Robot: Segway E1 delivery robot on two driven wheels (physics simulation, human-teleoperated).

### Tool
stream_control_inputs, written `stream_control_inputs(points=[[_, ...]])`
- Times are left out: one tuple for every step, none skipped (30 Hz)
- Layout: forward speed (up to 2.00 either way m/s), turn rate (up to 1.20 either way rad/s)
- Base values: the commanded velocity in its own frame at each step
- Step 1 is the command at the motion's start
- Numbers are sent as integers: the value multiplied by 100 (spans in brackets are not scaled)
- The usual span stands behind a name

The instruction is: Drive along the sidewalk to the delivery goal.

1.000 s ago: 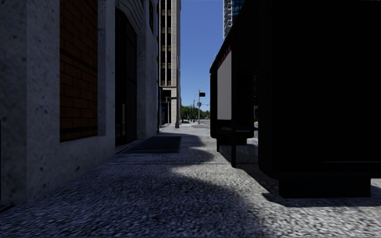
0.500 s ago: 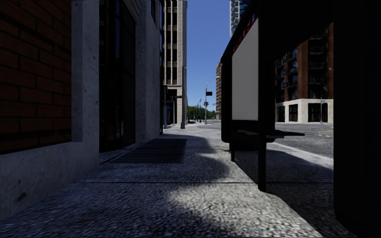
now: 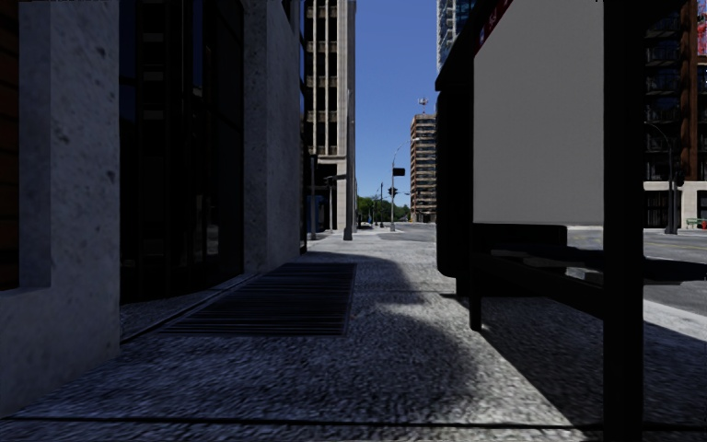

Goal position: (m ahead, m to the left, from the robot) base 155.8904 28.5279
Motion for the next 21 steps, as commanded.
stream_control_inputs(points=[[197, 0], [197, 0], [197, 0], [197, 0], [197, 0], [197, 0], [197, 0], [197, 0], [197, 0], [197, 0], [197, 0], [194, 0], [193, 0], [193, 0], [193, 0], [193, 0], [193, 0], [193, 0], [193, 0], [193, 0], [193, 0]])
